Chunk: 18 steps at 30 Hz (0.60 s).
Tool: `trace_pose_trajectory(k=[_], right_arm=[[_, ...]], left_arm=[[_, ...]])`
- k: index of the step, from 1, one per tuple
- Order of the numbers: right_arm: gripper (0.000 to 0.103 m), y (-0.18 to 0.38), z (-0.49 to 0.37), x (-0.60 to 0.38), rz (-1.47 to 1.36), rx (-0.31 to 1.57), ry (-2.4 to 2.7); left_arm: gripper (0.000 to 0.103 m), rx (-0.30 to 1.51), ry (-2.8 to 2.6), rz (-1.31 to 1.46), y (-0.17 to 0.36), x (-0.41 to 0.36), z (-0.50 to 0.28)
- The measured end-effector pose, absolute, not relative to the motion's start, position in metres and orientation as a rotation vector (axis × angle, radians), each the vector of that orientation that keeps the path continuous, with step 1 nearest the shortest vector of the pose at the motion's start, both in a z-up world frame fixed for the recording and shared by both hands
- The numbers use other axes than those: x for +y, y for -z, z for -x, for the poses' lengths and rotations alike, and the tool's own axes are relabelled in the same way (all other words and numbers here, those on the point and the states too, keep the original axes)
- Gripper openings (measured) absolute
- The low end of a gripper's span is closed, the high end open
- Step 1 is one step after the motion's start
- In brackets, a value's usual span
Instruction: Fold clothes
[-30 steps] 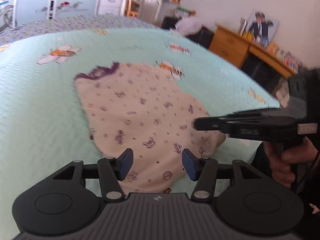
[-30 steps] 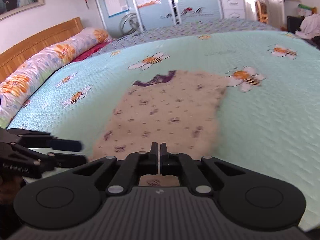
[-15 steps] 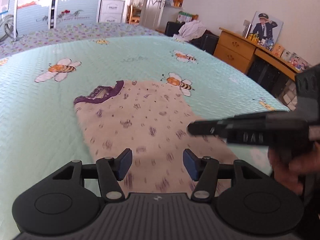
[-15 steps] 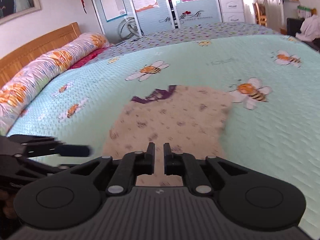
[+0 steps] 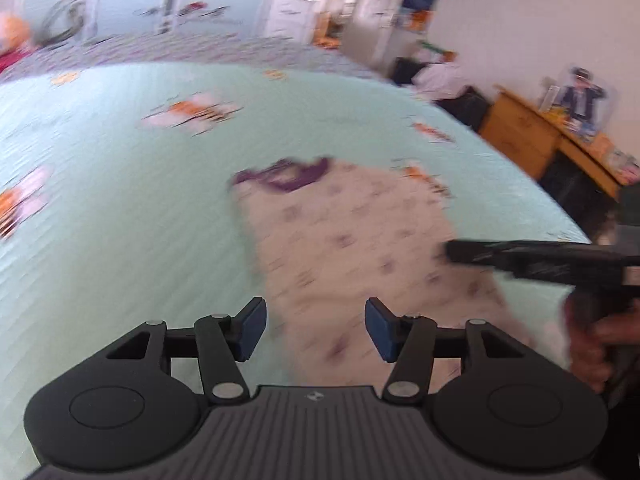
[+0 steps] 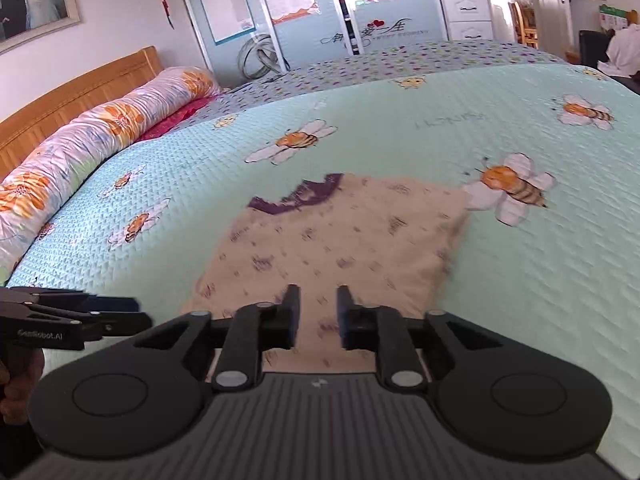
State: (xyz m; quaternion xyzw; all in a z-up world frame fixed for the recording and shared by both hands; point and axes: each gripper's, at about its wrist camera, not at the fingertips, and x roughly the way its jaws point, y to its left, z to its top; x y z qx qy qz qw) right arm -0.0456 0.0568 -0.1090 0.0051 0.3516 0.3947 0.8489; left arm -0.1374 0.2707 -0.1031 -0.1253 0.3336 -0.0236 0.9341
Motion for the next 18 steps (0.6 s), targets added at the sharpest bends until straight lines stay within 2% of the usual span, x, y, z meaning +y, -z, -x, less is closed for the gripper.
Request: trace_pose_trajectory(k=[2, 3, 4, 9, 13, 15, 16, 18], right_arm=[[0.019, 0.126, 0.034, 0.064, 0.005, 0.816, -0.797], [0.014, 0.133, 0.031, 0.060, 0.007, 0.839, -0.778], [0.000, 0.139, 0.028, 0.052, 0.005, 0.852, -0.761], [0.000, 0.119, 0.044, 0.012, 0.026, 0.770, -0.776], [0.001, 0.100, 0.038, 0.039, 0.055, 0.698, -0.812], [0.000, 0.099, 0.026, 0.060, 0.072, 0.699, -0.807], [0.000, 0.101, 0.019, 0.070, 0.083, 0.709, -0.804], [0.000, 0.109, 0.002, 0.087, 0.110, 0.776, -0.802]], left_arm=[[0.057, 0.769, 0.050, 0.195, 0.121, 0.259, 0.115], [0.054, 0.801, 0.036, 0.177, 0.128, 0.259, 0.112], [0.055, 0.803, 0.020, 0.180, 0.132, 0.264, 0.119], [0.054, 0.784, -0.057, 0.202, 0.121, 0.288, 0.152], [0.054, 0.688, -0.026, 0.153, 0.092, 0.276, 0.127], [0.024, 0.713, -0.013, 0.111, 0.093, 0.265, 0.099], [0.000, 0.742, -0.012, 0.102, 0.099, 0.262, 0.085], [0.000, 0.823, -0.033, 0.107, 0.118, 0.263, 0.062]])
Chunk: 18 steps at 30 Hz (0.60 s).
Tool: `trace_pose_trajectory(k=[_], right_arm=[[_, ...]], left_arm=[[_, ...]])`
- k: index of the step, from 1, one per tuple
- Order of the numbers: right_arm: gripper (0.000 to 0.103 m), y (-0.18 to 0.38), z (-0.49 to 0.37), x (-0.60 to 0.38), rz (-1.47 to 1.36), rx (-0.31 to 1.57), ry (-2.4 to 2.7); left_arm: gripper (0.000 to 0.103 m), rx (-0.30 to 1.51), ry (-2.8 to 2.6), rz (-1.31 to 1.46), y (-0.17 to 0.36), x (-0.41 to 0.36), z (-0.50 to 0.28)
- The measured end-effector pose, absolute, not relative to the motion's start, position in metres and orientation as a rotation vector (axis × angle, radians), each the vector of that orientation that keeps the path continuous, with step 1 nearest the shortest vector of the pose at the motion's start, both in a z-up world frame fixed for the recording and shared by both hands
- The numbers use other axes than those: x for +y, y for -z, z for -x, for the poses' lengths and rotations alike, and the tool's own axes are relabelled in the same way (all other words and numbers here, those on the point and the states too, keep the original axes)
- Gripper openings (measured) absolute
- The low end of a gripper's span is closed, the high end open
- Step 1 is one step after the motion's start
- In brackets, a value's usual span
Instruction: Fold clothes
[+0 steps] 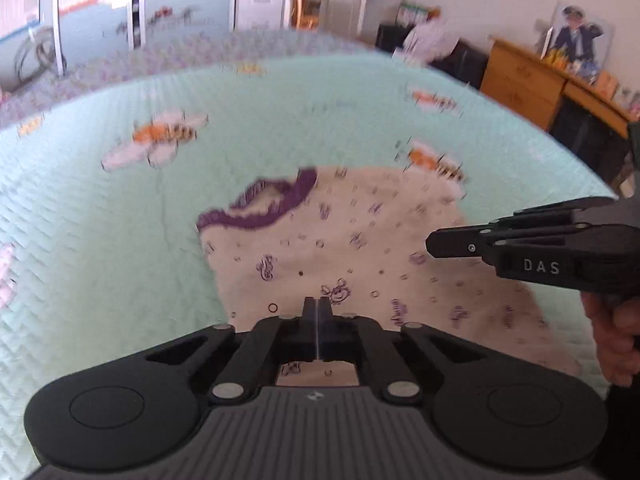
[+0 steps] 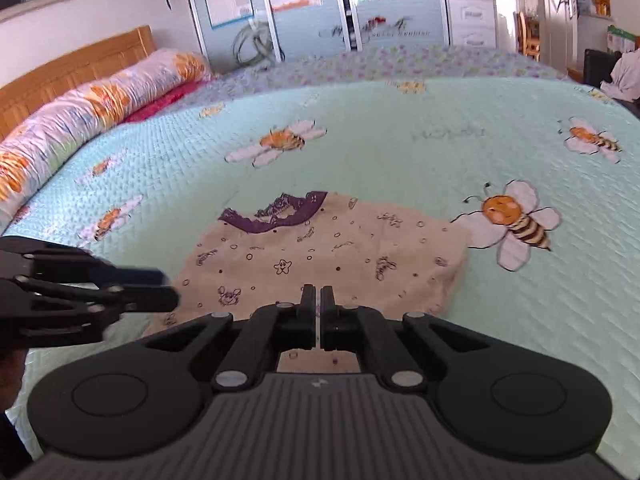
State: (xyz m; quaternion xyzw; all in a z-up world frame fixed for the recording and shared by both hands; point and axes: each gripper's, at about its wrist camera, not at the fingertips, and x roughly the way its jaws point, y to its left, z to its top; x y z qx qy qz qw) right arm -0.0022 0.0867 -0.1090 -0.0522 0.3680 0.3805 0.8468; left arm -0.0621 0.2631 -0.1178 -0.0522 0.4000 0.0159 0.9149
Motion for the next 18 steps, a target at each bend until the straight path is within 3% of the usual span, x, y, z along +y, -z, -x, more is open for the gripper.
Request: trace_pose_trajectory(k=[3, 9, 13, 15, 18], right_arm=[[0.000, 0.133, -0.028, 0.086, 0.157, 0.871, -0.755], [0.000, 0.095, -0.020, 0.068, 0.105, 0.739, -0.809], [0.001, 0.102, -0.038, 0.109, 0.152, 0.770, -0.850], [0.000, 0.124, -0.059, 0.121, 0.263, 0.810, -0.795], [0.000, 0.120, -0.085, 0.093, 0.115, 0.834, -0.783]], left_arm=[[0.000, 0.838, -0.043, 0.150, 0.129, 0.273, 0.062], [0.000, 0.757, -0.074, 0.090, 0.095, 0.279, 0.065], [0.000, 0.857, -0.144, -0.003, 0.121, 0.288, 0.018], [0.001, 0.889, -0.224, 0.065, 0.132, 0.319, 0.013], [0.000, 0.824, -0.204, 0.172, 0.113, 0.340, 0.021]])
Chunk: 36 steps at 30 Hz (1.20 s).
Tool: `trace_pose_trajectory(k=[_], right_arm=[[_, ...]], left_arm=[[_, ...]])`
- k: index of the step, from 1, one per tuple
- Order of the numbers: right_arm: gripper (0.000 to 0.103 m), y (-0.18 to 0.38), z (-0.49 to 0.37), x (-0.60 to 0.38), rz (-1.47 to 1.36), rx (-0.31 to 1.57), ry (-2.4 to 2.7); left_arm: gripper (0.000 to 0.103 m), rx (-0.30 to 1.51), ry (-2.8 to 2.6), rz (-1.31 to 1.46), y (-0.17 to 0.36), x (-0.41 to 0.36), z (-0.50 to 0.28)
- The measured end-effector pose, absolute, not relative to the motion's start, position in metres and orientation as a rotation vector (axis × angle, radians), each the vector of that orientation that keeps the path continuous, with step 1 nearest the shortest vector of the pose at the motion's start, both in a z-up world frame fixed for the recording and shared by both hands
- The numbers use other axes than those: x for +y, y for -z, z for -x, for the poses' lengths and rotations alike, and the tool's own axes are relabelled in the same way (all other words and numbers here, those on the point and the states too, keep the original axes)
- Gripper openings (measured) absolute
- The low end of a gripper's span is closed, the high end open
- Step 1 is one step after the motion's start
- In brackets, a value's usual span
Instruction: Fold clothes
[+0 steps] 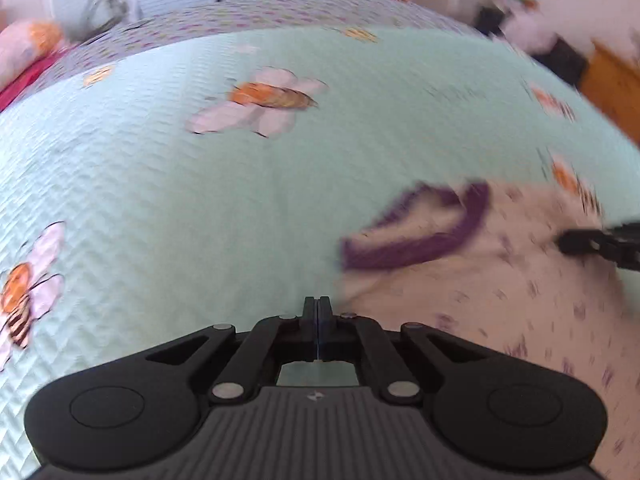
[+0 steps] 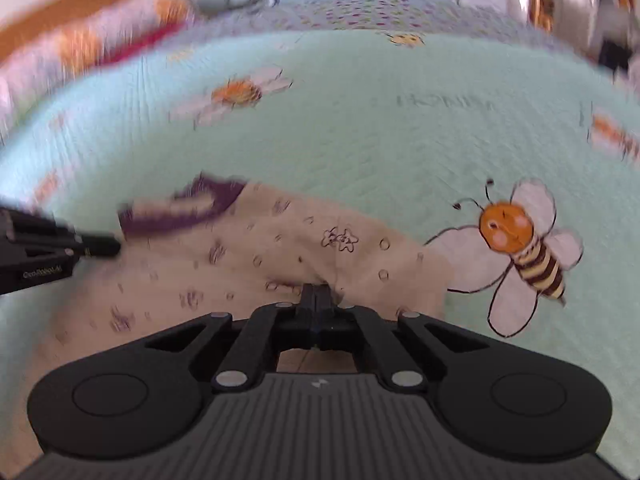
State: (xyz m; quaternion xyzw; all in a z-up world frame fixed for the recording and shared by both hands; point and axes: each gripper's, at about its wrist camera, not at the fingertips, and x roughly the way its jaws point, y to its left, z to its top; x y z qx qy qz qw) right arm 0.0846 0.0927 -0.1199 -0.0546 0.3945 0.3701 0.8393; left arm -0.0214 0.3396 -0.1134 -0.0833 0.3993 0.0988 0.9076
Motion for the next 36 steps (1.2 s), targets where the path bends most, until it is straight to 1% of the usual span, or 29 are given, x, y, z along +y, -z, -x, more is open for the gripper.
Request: trace_pose_trajectory(k=[1, 3, 4, 5, 7, 9, 10, 12, 13, 16, 18, 20, 22, 23, 24, 25, 26, 28, 29, 31, 33, 36], right_arm=[[0.006, 0.108, -0.082, 0.087, 0.100, 0.788, -0.781], [0.007, 0.093, -0.077, 0.091, 0.106, 0.745, -0.830], [0.008, 0.094, -0.079, 0.099, 0.102, 0.773, -0.856], [0.008, 0.098, -0.083, 0.107, 0.096, 0.812, -0.880], [0.007, 0.116, -0.098, 0.130, 0.116, 0.893, -0.896], [0.000, 0.133, -0.121, 0.153, 0.143, 0.942, -0.858], [0.000, 0.134, -0.134, 0.157, 0.095, 0.947, -0.850], [0.000, 0.126, -0.146, 0.154, 0.011, 0.930, -0.840], [0.006, 0.119, -0.143, 0.150, -0.002, 0.914, -0.848], [0.007, 0.098, -0.134, 0.135, -0.039, 0.866, -0.871], [0.009, 0.096, -0.116, 0.127, -0.050, 0.880, -0.930], [0.014, 0.107, -0.102, 0.139, -0.029, 0.927, -0.986], [0.014, 0.124, -0.103, 0.166, 0.039, 0.965, -0.960], [0.013, 0.133, -0.113, 0.178, 0.022, 0.999, -0.938], [0.010, 0.142, -0.126, 0.190, -0.018, 1.039, -0.920], [0.007, 0.138, -0.131, 0.190, -0.057, 1.040, -0.919], [0.013, 0.128, -0.133, 0.184, -0.095, 1.022, -0.925], [0.015, 0.108, -0.137, 0.173, -0.172, 0.984, -0.937], [0.021, 0.099, -0.134, 0.161, -0.171, 0.952, -0.934], [0.028, 0.087, -0.126, 0.133, -0.145, 0.900, -0.912], [0.029, 0.090, -0.127, 0.116, -0.140, 0.906, -0.894], [0.029, 0.101, -0.138, 0.119, -0.107, 0.943, -0.903]], left_arm=[[0.000, 0.796, -0.189, 0.202, 0.105, 0.344, 0.025], [0.000, 0.767, -0.105, 0.206, 0.097, 0.332, 0.021], [0.000, 0.768, -0.054, 0.183, 0.098, 0.320, 0.016], [0.004, 0.783, -0.004, 0.142, 0.104, 0.306, 0.008], [0.003, 0.817, -0.015, 0.069, 0.122, 0.298, -0.009], [0.003, 0.843, -0.065, 0.048, 0.137, 0.303, -0.024], [0.003, 0.837, -0.090, 0.113, 0.131, 0.316, -0.027], [0.003, 0.812, -0.151, 0.134, 0.117, 0.331, -0.025], [0.002, 0.798, -0.180, 0.130, 0.110, 0.336, -0.023], [0.003, 0.740, -0.121, 0.149, 0.090, 0.334, -0.003], [0.003, 0.725, -0.051, 0.137, 0.088, 0.319, 0.005], [0.008, 0.755, 0.009, 0.092, 0.100, 0.295, 0.001], [0.008, 0.819, -0.028, 0.021, 0.118, 0.284, -0.014], [0.007, 0.854, -0.066, 0.006, 0.128, 0.286, -0.023], [0.006, 0.868, -0.091, 0.048, 0.133, 0.296, -0.026], [0.005, 0.862, -0.100, 0.107, 0.130, 0.306, -0.024], [0.005, 0.849, -0.119, 0.126, 0.124, 0.313, -0.018], [0.005, 0.810, -0.140, 0.090, 0.112, 0.321, -0.002], [0.005, 0.793, -0.140, 0.087, 0.108, 0.325, 0.005], [0.005, 0.768, -0.106, 0.126, 0.104, 0.329, 0.011], [0.006, 0.750, -0.044, 0.126, 0.102, 0.323, 0.006], [0.006, 0.760, 0.001, 0.091, 0.100, 0.314, -0.013]])
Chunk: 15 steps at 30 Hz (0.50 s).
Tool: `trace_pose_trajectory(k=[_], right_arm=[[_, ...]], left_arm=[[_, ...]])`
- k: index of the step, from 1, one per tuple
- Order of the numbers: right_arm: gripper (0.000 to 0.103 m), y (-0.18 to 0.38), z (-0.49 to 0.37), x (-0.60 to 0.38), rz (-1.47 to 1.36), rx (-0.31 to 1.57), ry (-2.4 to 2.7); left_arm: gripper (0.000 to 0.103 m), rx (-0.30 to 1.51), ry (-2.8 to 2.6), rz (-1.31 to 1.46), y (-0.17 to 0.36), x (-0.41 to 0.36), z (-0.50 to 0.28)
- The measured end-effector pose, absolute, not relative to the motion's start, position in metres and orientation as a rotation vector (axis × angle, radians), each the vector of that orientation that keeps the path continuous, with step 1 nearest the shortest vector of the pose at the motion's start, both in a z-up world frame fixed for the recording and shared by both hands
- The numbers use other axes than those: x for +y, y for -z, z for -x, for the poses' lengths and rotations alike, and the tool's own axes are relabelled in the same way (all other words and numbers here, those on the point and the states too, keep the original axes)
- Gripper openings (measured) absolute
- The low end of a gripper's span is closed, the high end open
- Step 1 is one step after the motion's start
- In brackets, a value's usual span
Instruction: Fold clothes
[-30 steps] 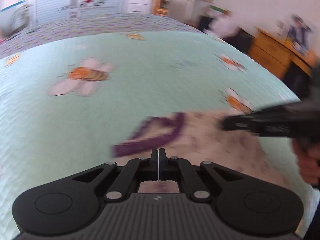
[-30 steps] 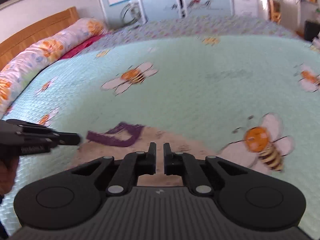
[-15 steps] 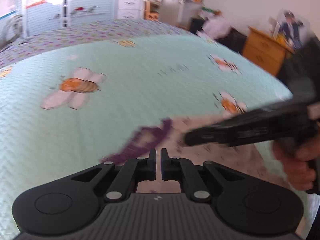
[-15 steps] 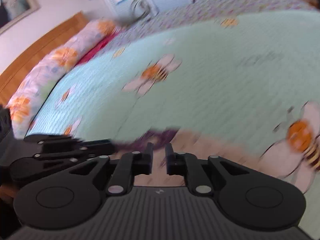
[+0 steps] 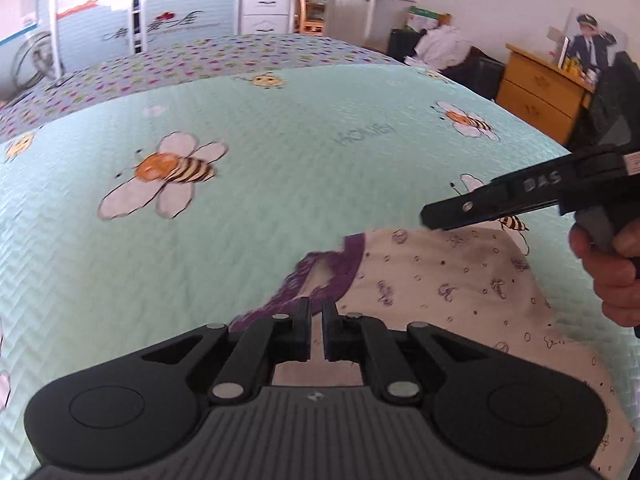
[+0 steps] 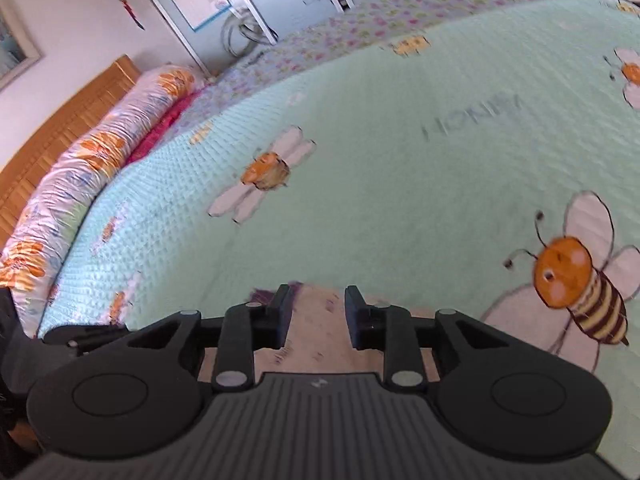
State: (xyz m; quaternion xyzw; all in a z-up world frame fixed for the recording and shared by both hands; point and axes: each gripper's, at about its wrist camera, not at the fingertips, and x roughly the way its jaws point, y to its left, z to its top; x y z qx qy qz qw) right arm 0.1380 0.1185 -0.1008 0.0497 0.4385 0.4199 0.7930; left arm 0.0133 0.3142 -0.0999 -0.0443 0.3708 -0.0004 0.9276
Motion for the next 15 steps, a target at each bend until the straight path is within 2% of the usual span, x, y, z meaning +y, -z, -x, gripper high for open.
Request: trace_pose_trajectory(k=[3, 5, 9, 10, 11, 13, 15], right_arm=[[0.036, 0.110, -0.148, 0.126, -0.045, 0.973, -0.923], [0.054, 0.111, -0.153, 0.144, 0.081, 0.967, -0.959], [0.055, 0.118, -0.150, 0.176, 0.346, 0.884, -1.024], [0.051, 0.121, -0.149, 0.181, 0.386, 0.869, -1.049], [0.040, 0.123, -0.149, 0.185, 0.405, 0.865, -1.066], [0.026, 0.125, -0.148, 0.190, 0.423, 0.871, -1.090], [0.020, 0.125, -0.147, 0.191, 0.426, 0.871, -1.115]], left_arm=[[0.006, 0.791, 0.021, 0.095, 0.102, 0.314, -0.023], [0.006, 0.799, 0.024, 0.095, 0.105, 0.314, -0.022], [0.006, 0.799, 0.023, 0.105, 0.113, 0.314, -0.014], [0.006, 0.798, 0.022, 0.108, 0.115, 0.313, -0.012], [0.006, 0.794, 0.021, 0.110, 0.115, 0.313, -0.011], [0.006, 0.784, 0.022, 0.118, 0.116, 0.314, -0.009], [0.006, 0.773, 0.025, 0.125, 0.115, 0.314, -0.008]])
